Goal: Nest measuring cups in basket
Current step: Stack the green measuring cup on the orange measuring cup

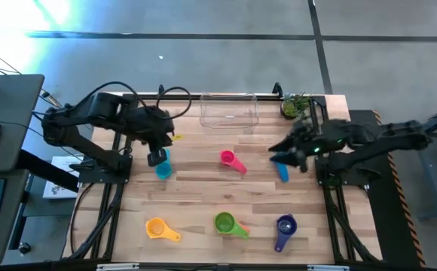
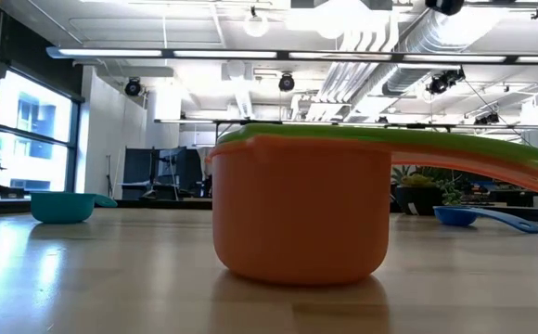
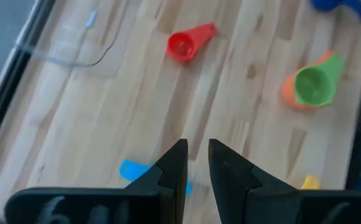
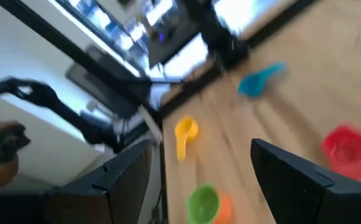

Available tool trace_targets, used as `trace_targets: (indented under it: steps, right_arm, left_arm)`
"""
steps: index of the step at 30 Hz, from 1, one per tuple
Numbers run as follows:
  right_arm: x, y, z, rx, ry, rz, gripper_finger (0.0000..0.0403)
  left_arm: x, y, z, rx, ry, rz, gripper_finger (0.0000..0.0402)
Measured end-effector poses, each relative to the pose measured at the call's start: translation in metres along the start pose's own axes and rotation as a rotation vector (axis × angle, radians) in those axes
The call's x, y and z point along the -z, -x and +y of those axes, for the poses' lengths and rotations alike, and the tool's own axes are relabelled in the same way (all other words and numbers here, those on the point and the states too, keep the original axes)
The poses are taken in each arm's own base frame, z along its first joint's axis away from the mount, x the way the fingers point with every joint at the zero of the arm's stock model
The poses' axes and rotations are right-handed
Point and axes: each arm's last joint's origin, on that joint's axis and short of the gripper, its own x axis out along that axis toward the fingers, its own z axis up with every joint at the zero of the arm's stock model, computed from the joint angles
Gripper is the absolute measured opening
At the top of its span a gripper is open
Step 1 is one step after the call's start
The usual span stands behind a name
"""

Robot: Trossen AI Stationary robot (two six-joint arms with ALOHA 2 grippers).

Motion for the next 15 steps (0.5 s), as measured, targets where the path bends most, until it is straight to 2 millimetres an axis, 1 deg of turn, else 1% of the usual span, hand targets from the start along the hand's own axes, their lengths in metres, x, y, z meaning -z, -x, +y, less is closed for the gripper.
trace_targets:
  steps: [3, 8, 11, 15]
  right_arm:
    - [0.006, -0.027, 0.013, 0.036, -0.064, 0.074, 0.0265]
    - [0.027, -0.072, 0.032, 0.104, -0.143, 0.188, 0.0265]
    - [0.042, -0.096, 0.041, 0.136, -0.178, 0.252, 0.0265]
    - [0.059, -0.123, 0.055, 0.164, -0.223, 0.311, 0.0265]
  left_arm:
    - [0.004, 0.002, 0.002, -0.011, 0.002, 0.027, 0.0056]
    - [0.007, 0.004, 0.003, -0.016, -0.015, 0.042, 0.0055]
    - [0.008, 0.005, 0.004, -0.014, -0.044, 0.039, 0.0055]
    - [0.008, 0.005, 0.004, -0.014, -0.053, 0.039, 0.0056]
